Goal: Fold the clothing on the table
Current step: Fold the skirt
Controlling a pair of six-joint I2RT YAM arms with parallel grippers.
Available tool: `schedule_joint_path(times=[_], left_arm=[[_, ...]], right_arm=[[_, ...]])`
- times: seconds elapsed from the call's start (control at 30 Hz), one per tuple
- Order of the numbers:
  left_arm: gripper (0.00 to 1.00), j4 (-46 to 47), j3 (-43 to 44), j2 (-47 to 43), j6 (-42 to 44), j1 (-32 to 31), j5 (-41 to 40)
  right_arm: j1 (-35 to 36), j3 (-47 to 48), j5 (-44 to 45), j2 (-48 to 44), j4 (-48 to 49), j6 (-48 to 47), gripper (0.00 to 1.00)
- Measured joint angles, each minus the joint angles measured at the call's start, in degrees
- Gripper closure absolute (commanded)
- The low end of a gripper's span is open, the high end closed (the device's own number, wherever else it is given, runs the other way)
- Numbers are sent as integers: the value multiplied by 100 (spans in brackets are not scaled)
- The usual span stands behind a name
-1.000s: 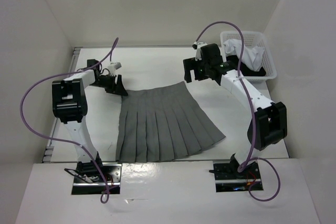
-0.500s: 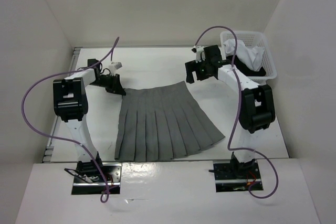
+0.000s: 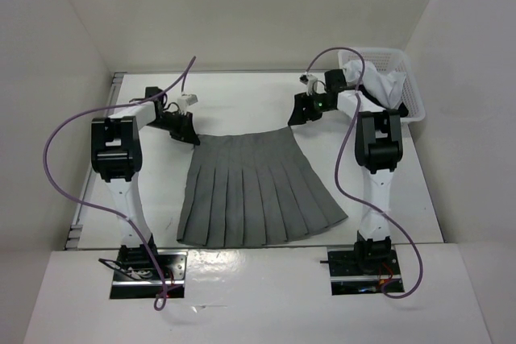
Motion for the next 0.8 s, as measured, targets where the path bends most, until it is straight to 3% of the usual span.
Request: schedule_joint_path(times=[0.23,0.57,0.8], left_arm=[[93,-50,70,22,28,-55,-37],[93,-52,70,24,35,-55,-39],[93,-76,94,31,52,-59,-48]], right_arm=[[-4,142,-393,302,-214,-173,33],[-4,116,-442,306,-387,-393,51],[2,109,-435,334,-450,-433,54]])
